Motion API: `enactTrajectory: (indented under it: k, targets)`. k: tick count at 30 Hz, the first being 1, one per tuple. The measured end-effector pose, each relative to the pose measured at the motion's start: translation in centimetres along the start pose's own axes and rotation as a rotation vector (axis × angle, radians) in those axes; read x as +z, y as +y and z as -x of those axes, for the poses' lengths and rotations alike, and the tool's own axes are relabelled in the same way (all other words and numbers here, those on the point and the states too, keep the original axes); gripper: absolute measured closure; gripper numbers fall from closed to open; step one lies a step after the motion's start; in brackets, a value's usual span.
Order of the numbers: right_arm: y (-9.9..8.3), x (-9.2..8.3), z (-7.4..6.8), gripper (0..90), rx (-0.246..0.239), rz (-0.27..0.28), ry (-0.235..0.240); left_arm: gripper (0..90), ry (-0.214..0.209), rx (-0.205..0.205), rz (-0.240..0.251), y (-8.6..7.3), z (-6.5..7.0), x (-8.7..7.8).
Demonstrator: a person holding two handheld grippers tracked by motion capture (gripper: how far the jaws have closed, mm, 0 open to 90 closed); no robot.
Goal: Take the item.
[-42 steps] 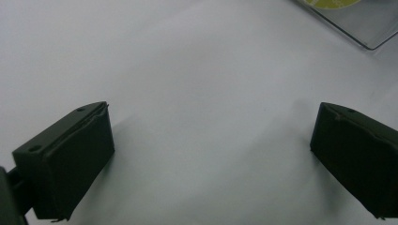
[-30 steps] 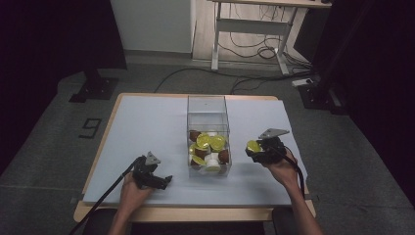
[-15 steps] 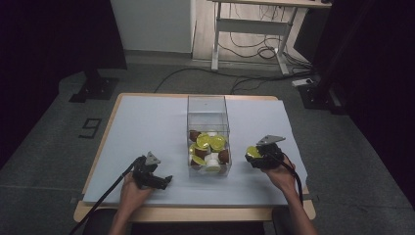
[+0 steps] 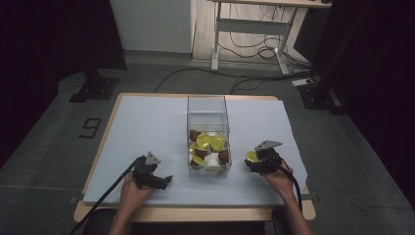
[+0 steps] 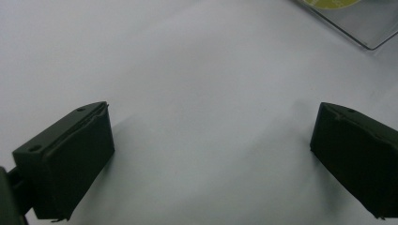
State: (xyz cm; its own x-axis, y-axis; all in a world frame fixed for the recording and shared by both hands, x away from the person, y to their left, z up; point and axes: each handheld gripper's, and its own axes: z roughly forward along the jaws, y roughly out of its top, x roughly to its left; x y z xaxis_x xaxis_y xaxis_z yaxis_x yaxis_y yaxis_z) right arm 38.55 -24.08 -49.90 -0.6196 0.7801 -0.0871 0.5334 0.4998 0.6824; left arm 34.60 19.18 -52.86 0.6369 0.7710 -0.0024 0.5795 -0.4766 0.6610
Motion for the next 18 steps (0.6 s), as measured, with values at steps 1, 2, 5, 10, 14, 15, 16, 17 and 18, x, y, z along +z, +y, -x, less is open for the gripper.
enactTrajectory:
  k: [1,2,5,10,14,15,16,17,18]
  targets:
    - [0.0,0.0,0.0,38.4,0.0,0.0,0.0,0.0,0.0,0.0,0.0,0.0,0.0,0.0]
    - [-0.08,0.1,-0.01,38.4,0.001,-0.001,-0.002,0.0,0.0,0.0,0.0,0.0,0.0,0.0]
    - [-0.36,0.42,-0.05,38.3,0.0,-0.012,0.001,0.0,0.001,0.0,0.0,0.0,0.0,0.0]
    - [-0.56,0.67,-0.08,38.0,0.005,-0.015,0.002,0.0,0.0,0.0,0.0,0.0,0.0,0.0]
    - [-0.51,0.69,0.0,36.7,0.01,-0.02,0.009,0.0,0.0,0.0,0.0,0.0,0.0,0.0]
    - [-0.5,0.7,0.05,34.9,0.013,-0.024,0.011,0.0,0.0,0.0,0.0,0.0,0.0,0.0]
    - [-0.48,0.71,0.09,32.1,0.015,-0.031,0.008,0.0,0.0,0.0,0.0,0.0,0.0,0.0]
    - [-0.48,0.74,0.14,28.7,0.018,-0.033,0.003,0.0,0.0,0.0,0.0,0.0,0.0,0.0]
    - [-0.47,0.76,0.17,25.6,0.023,-0.036,0.004,0.0,0.0,0.0,0.0,0.0,0.0,0.0]
